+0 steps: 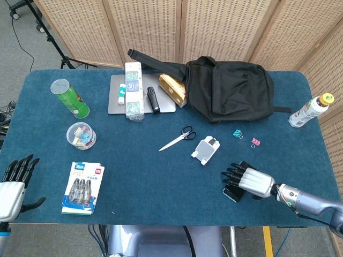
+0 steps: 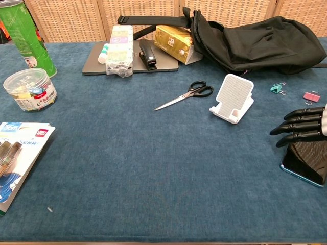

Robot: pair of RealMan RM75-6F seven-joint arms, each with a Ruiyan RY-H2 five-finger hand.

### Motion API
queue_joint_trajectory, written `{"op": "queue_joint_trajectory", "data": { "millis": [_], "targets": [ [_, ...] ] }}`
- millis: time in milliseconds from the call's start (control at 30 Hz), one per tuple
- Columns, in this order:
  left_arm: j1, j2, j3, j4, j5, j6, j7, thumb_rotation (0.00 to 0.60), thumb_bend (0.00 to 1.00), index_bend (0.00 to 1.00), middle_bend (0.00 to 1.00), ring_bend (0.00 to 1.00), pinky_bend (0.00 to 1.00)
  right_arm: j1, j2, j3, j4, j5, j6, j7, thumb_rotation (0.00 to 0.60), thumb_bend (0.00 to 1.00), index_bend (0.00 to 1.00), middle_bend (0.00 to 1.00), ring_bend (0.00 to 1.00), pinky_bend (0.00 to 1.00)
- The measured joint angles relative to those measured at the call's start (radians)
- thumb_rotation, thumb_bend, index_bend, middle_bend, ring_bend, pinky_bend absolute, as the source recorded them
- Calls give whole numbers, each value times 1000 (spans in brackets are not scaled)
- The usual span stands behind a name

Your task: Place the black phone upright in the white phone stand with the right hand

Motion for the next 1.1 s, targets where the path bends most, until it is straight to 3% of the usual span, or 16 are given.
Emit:
{"op": "queue_joint_trajectory", "data": {
  "millis": [300, 433, 600, 833, 1100],
  "targets": [
    [-1, -2, 1, -1, -2, -1, 6, 600, 0, 0, 0, 0, 0, 28, -9, -26, -19, 23, -20, 7, 600, 70, 97, 24, 0, 46],
    [-2, -3, 1, 0, -6, -2, 6, 600, 0, 0, 0, 0, 0, 29, -18, -33, -9, 35, -23, 13, 600, 119, 159, 74, 16, 97],
    [-3, -3, 1, 1, -9, -5, 5, 600, 0, 0, 0, 0, 0, 24, -38, -44, 21, 47, -13, 26, 600, 229, 314, 184, 127, 198],
    [-3, -2, 3, 2, -9, -4, 1, 600, 0, 0, 0, 0, 0, 0, -80, -46, 88, 58, 44, 40, 600, 364, 517, 421, 356, 385],
    [-3, -2, 4, 4, -10, -5, -2, 600, 0, 0, 0, 0, 0, -47, -131, -40, 211, 82, 159, 79, 600, 484, 598, 491, 420, 432]
  ]
}}
